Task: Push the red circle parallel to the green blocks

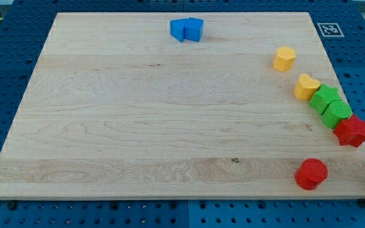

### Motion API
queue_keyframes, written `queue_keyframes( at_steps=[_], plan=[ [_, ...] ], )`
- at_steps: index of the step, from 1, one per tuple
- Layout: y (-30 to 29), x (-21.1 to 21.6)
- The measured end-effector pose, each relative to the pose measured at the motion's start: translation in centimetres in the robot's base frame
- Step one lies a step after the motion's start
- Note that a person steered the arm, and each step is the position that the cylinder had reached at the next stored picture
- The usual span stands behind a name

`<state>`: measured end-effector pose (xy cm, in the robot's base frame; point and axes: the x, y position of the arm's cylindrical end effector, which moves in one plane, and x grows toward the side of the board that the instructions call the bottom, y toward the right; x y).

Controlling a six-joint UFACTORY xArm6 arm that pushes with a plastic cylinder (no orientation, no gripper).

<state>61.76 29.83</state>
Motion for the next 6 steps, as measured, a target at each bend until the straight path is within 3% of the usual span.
queue_keyframes(
  at_steps=[1, 3, 4, 5, 6],
  plan=[
    [-2.8, 0.1],
    [-15.1, -0.6],
    [-18.4, -4.0],
    [-19.8, -6.5],
    [-18.4, -5.0]
  ],
)
